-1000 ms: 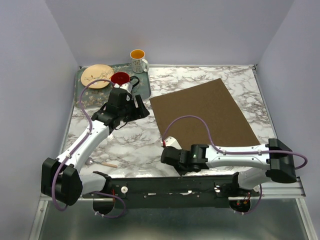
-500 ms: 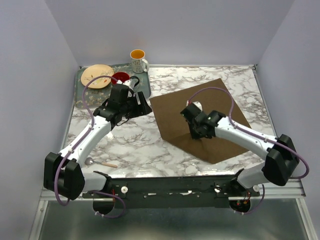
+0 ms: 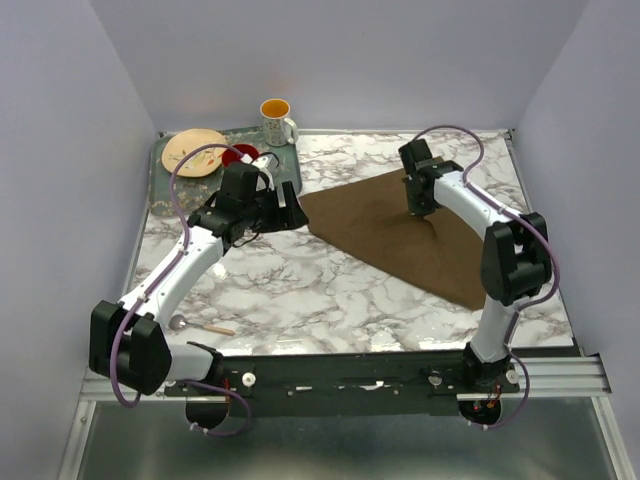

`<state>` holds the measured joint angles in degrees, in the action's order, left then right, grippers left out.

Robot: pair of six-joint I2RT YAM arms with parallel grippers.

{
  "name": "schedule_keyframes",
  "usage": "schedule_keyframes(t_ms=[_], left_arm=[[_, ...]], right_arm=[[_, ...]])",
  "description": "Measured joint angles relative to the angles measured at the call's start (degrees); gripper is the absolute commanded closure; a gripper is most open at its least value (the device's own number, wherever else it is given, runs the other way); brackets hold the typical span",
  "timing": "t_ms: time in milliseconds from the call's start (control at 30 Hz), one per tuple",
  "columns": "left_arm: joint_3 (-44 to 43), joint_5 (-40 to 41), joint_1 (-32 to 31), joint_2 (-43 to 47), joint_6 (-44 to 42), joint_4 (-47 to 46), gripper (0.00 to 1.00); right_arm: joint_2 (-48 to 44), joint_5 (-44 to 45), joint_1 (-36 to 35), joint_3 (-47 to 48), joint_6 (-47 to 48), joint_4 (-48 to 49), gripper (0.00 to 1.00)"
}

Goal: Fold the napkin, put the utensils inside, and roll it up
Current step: Fold the napkin

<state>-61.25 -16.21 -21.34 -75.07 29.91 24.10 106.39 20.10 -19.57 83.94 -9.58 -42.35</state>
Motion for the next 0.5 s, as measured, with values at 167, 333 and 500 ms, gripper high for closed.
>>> schedule_keyframes(t_ms=[167,333,500], left_arm=[[-0.04,-0.09,0.0,-0.92,-1.09,0.68,0.13],[-0.13,-0.09,0.02,-3.02,-1.42,1.07,0.13],[-0.79,-0.07,0.02,-4.17,-1.46,1.95,0.13]], right_arm=[[5.9,-0.04,3.41,9.14,4.72,0.39,0.99],[10.86,-0.22,5.75,17.18,7.98,0.85,0.99],[16.65,-1.49,7.89,26.49,10.82,1.29,0.99]])
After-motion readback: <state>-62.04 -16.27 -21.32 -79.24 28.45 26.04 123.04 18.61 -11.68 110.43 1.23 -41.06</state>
